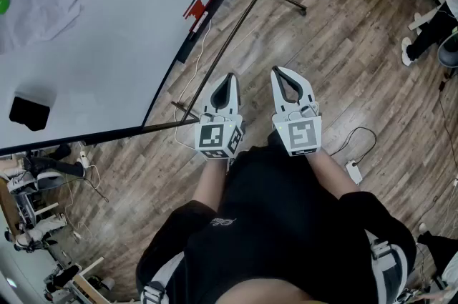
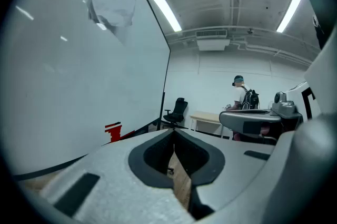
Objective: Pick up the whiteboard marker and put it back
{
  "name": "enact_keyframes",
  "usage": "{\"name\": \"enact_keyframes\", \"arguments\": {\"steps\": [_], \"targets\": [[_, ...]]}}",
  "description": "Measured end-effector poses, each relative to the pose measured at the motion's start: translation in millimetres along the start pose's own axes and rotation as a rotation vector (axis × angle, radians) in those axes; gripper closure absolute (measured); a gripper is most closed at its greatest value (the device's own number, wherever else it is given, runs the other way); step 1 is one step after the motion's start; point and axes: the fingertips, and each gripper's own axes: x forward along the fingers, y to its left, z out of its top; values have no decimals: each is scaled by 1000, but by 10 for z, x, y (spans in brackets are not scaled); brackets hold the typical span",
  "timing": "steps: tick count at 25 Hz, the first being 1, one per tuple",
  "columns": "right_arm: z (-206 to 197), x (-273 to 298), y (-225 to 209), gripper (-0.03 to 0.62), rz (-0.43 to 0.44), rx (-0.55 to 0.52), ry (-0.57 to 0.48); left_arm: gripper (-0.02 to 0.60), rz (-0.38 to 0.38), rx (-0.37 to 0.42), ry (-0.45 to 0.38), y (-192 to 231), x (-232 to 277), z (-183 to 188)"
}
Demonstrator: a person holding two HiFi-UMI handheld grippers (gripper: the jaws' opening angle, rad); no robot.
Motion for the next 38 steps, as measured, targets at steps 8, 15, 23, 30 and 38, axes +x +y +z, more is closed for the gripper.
{"name": "enact_keyframes", "arguments": {"steps": [8, 15, 23, 30, 38], "targets": [[-194, 258, -495, 591, 16, 43, -1, 575, 23, 26, 33, -118, 415, -87], [-382, 551, -554, 591, 44, 103, 40, 575, 41, 34, 96, 114, 611, -173], [-711, 1127, -544, 591, 86, 91, 146, 574, -21, 24, 145, 539, 1145, -309], [-729, 1806, -386, 591, 104, 84, 195, 575, -49, 14, 208, 1164, 1538, -338], [-807, 2324, -73, 591, 121, 95, 272, 575, -88, 55, 298, 1638, 1788, -433]]}}
